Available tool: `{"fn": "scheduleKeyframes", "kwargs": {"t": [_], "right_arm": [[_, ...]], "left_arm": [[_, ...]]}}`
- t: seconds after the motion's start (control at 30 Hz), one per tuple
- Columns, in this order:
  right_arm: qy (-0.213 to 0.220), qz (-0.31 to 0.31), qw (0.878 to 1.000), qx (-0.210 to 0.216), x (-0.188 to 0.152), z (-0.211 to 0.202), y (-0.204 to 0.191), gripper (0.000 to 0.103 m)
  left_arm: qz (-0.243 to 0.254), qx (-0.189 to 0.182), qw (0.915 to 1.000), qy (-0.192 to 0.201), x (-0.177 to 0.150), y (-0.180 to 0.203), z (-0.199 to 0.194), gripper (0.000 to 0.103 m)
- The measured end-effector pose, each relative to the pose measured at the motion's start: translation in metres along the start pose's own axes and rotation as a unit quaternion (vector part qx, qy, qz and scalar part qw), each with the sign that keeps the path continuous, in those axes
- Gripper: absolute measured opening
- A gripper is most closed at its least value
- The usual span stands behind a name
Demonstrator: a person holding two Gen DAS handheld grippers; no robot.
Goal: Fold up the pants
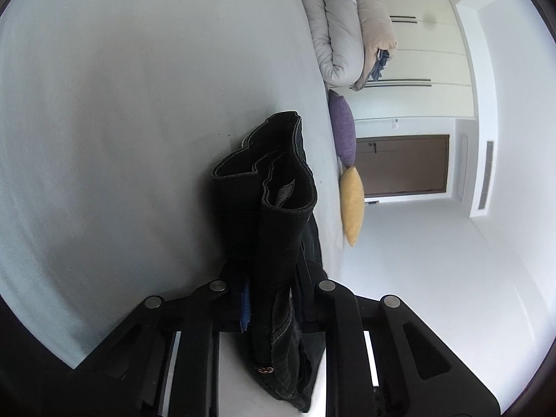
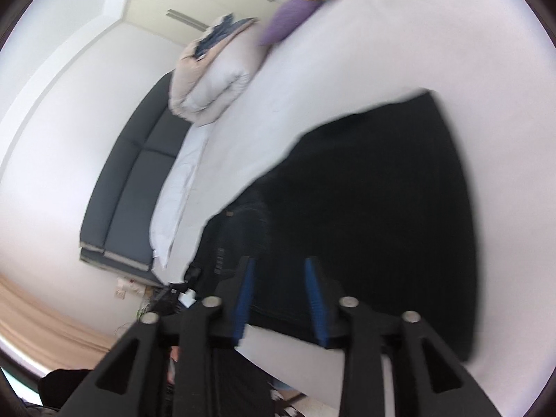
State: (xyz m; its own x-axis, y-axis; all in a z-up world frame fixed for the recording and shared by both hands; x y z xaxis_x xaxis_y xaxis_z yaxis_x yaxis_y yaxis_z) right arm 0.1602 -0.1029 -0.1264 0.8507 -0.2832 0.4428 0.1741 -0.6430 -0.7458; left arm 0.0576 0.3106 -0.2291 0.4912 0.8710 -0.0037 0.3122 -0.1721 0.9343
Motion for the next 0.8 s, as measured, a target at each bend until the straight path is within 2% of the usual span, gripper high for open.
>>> {"fn": "scheduleKeyframes", "kwargs": {"t": [0.1, 0.17, 0.27, 0.4, 0.5, 0.57, 0.67, 0.8], "right_arm": [[-0.028, -0.024, 0.999, 0.005, 0.013, 0.037, -0.02, 0.034], [-0.055, -0.029, 0.998, 0.003, 0.018, 0.067, -0.027, 0.027], [-0.094, -0.022, 0.995, 0.005, 0.022, 0.111, -0.03, 0.023], [-0.122, 0.0, 0.993, -0.001, 0.025, 0.149, -0.023, 0.019], [-0.147, 0.012, 0.989, -0.02, 0.02, 0.17, -0.01, 0.015], [-0.16, 0.018, 0.986, -0.033, 0.015, 0.181, -0.001, 0.0], [-0.162, 0.028, 0.986, -0.032, 0.01, 0.183, 0.009, 0.0], [-0.157, 0.001, 0.986, -0.049, 0.006, 0.185, 0.01, 0.0]], "left_arm": [[0.036, 0.018, 0.9992, 0.006, -0.003, 0.01, -0.001, 0.016], [0.053, 0.024, 0.9983, 0.01, -0.003, 0.018, 0.0, 0.015], [0.08, 0.035, 0.9961, 0.012, -0.004, 0.025, -0.002, 0.015], [0.115, 0.053, 0.9918, 0.017, -0.006, 0.036, 0.002, 0.015], [0.139, 0.063, 0.9881, 0.022, -0.009, 0.045, 0.004, 0.015], [0.155, 0.067, 0.9854, 0.024, -0.011, 0.052, 0.005, 0.015], [0.18, 0.074, 0.9805, 0.029, -0.015, 0.07, 0.009, 0.015], [0.227, 0.078, 0.9702, 0.033, -0.03, 0.097, 0.007, 0.015]]}}
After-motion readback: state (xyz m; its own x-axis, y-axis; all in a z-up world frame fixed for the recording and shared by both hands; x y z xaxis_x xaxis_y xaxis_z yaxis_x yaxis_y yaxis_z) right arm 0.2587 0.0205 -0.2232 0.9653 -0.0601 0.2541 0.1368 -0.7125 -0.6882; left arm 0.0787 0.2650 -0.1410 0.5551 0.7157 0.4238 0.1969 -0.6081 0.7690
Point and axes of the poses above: each gripper's, at about its wrist camera, not at the fingertips, and z roughly the way its jaws point, y to its right, x to its top, the point moved 6 cm from there along z, roughly the way its jaws point, and after that the axes turned 5 degrees about -z, right-handed, at the moved point
